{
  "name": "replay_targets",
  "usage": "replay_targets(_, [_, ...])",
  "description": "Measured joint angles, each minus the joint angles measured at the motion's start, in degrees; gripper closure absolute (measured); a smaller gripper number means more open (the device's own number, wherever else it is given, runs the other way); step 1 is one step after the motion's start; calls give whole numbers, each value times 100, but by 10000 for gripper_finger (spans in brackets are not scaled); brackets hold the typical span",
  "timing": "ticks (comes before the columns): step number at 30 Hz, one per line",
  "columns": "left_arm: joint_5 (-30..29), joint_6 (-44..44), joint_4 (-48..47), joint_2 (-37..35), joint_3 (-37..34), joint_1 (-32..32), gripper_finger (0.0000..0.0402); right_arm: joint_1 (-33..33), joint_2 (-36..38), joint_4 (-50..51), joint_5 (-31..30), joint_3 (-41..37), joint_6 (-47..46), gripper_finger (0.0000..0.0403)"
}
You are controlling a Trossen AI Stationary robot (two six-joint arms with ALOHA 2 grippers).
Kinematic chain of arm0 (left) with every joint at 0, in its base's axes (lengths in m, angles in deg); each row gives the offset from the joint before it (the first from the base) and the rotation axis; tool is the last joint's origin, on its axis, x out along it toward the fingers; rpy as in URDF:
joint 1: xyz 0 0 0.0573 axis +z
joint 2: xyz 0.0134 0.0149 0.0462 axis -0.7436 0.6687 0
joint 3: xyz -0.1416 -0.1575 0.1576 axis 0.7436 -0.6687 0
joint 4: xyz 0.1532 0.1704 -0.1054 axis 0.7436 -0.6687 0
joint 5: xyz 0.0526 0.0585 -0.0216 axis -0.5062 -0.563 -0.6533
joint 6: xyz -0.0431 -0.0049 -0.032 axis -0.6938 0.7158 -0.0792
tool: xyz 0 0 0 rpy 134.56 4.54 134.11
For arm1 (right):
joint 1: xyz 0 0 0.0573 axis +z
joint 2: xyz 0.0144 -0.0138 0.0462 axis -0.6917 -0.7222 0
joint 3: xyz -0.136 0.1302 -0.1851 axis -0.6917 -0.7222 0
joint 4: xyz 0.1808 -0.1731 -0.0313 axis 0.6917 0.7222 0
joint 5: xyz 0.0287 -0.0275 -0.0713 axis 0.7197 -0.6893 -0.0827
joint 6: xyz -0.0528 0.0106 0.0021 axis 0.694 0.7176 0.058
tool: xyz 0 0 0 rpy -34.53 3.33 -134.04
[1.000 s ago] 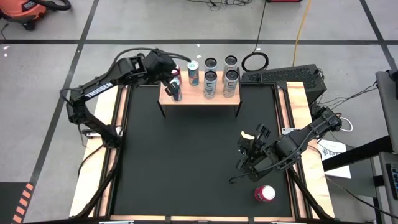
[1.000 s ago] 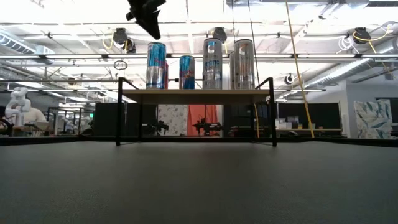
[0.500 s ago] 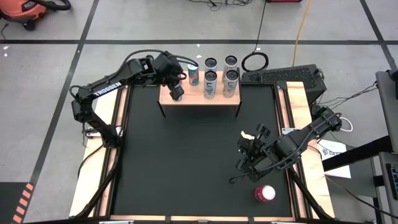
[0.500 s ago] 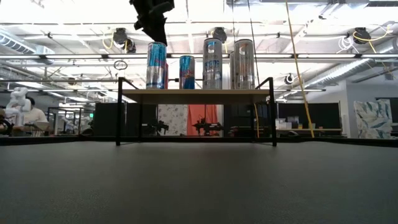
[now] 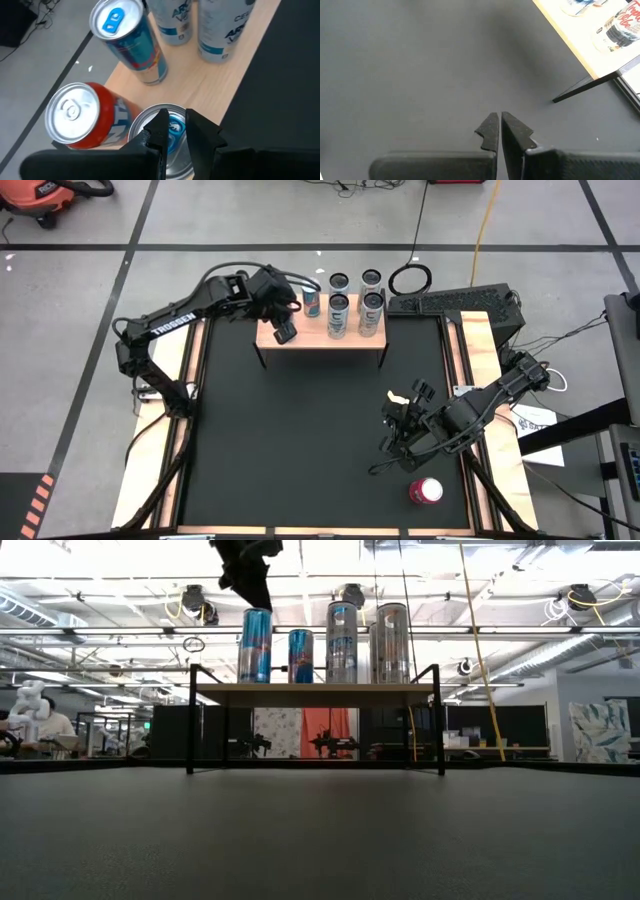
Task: Place canned beverage on shelf
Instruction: Put the blue soda can on the shelf aligned with the other blue soda can
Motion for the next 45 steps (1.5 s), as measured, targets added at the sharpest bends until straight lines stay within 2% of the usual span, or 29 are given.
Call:
replay_targets(9, [53, 120, 32, 0, -1, -183, 341, -1, 0, 0, 0, 0, 0, 403])
replay_targets(22, [-627, 192, 100, -11, -11, -209, 341, 0, 0, 0, 0, 0, 0, 403])
replay_targets(31, [-687, 198, -42, -109, 324, -214, 341, -2, 0, 2, 0, 0, 2, 403])
replay_targets(35, [-696, 142, -686, -120, 752, -214, 341, -2, 0, 2, 0, 0, -7, 403])
replay_targets(39, [-829, -49, -1422, -123, 831, -186, 341, -2, 0, 0, 0, 0, -11, 403])
replay_targets(42, [-1164, -232, -1607, -118, 828, -67, 341, -2, 0, 2, 0, 0, -7, 403])
replay_targets(45, [-1160, -319, -1583, -71, 829, 52, 341, -1, 0, 0, 0, 0, -15, 403])
